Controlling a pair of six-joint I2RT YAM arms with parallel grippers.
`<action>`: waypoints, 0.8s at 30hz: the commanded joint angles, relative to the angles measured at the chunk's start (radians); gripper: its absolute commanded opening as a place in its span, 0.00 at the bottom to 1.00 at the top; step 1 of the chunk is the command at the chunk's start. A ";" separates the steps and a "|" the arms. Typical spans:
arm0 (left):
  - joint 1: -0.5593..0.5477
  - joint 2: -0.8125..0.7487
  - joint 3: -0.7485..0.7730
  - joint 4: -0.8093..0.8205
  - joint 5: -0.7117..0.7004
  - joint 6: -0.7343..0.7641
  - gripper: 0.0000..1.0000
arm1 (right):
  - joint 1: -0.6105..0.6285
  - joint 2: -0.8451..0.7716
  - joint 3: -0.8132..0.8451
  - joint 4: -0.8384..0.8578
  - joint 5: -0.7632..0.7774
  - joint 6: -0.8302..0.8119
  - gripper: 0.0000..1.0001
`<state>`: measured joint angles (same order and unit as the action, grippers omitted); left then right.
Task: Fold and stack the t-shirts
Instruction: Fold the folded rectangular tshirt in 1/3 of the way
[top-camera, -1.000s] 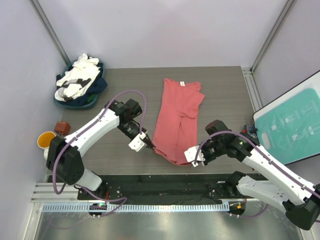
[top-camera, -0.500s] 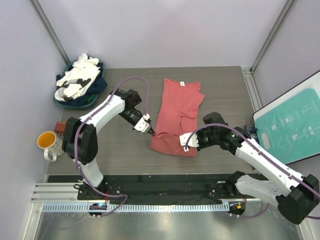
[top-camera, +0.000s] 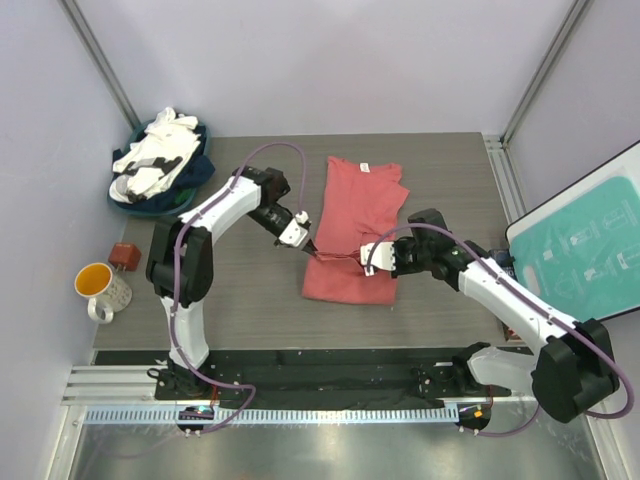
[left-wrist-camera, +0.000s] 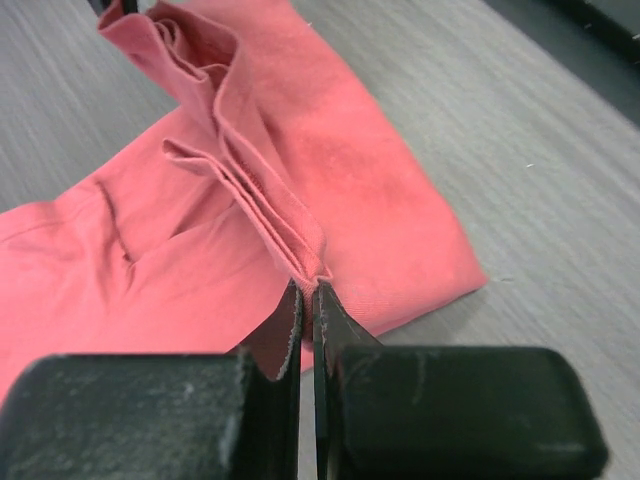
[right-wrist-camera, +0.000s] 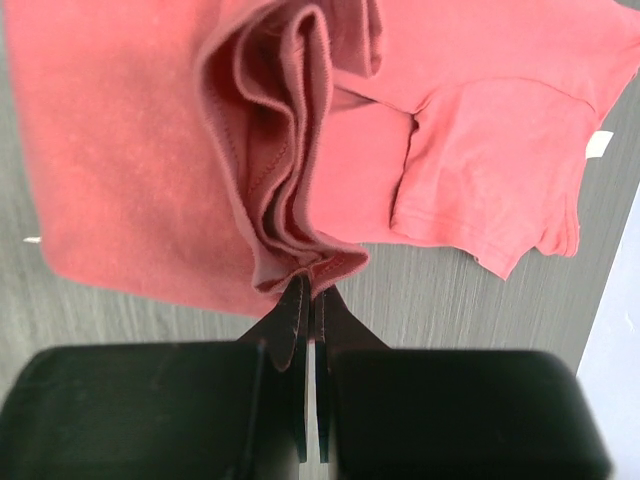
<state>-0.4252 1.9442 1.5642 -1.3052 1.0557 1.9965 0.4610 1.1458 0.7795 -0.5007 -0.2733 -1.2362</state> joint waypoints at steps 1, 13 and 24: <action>0.017 0.035 0.075 0.017 0.038 0.259 0.00 | -0.021 0.043 0.007 0.134 0.000 -0.020 0.01; 0.049 0.153 0.209 0.098 0.041 0.196 0.00 | -0.082 0.167 0.038 0.234 -0.010 -0.040 0.01; 0.062 0.251 0.309 0.176 0.047 0.143 0.02 | -0.127 0.293 0.073 0.401 0.011 -0.023 0.03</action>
<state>-0.3767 2.1818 1.8263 -1.1740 1.0584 1.9942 0.3428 1.4059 0.8051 -0.2459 -0.2745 -1.2705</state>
